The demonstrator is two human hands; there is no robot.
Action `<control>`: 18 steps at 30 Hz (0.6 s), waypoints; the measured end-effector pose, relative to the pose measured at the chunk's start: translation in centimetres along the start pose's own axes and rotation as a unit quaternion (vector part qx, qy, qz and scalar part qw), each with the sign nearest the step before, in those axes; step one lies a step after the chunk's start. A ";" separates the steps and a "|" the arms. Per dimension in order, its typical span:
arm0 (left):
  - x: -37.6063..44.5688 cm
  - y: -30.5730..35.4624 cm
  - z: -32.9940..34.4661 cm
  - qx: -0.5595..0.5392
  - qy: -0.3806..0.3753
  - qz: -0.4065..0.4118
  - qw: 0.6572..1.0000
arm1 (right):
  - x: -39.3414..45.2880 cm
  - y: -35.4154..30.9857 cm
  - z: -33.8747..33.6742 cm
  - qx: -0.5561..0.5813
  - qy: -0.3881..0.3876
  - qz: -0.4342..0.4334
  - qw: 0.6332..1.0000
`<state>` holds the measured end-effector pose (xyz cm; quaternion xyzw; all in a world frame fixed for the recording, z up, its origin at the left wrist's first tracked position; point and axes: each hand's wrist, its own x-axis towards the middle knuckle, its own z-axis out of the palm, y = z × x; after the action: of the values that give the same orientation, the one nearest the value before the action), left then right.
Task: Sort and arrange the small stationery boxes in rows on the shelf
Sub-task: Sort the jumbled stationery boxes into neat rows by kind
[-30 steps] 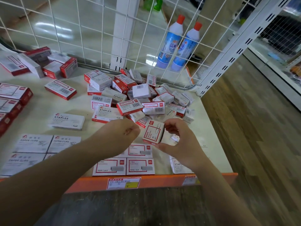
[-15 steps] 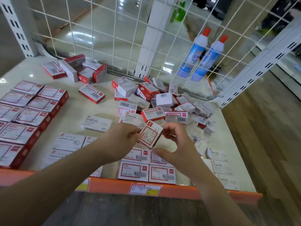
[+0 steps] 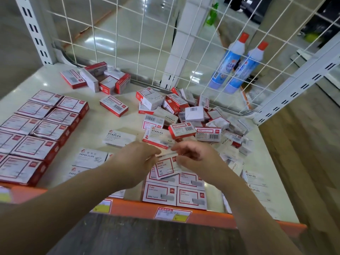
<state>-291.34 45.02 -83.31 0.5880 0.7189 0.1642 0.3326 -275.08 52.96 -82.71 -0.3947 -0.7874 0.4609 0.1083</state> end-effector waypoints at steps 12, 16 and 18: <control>-0.9 -0.6 1.2 -0.192 0.087 -0.045 0.976 | 0.7 -0.9 1.2 0.171 0.171 0.039 0.970; -0.8 -1.5 1.5 -0.189 0.127 -0.044 0.973 | 0.6 -1.1 1.6 0.184 0.155 0.031 0.970; -0.8 -1.9 1.4 -0.191 0.145 -0.041 0.970 | 0.4 -1.1 1.6 0.176 0.120 0.031 0.977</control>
<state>-291.69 43.52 -85.26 0.4539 0.7382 0.3679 0.3372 -276.75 51.93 -82.75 -0.4458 -0.6627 0.5447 0.2557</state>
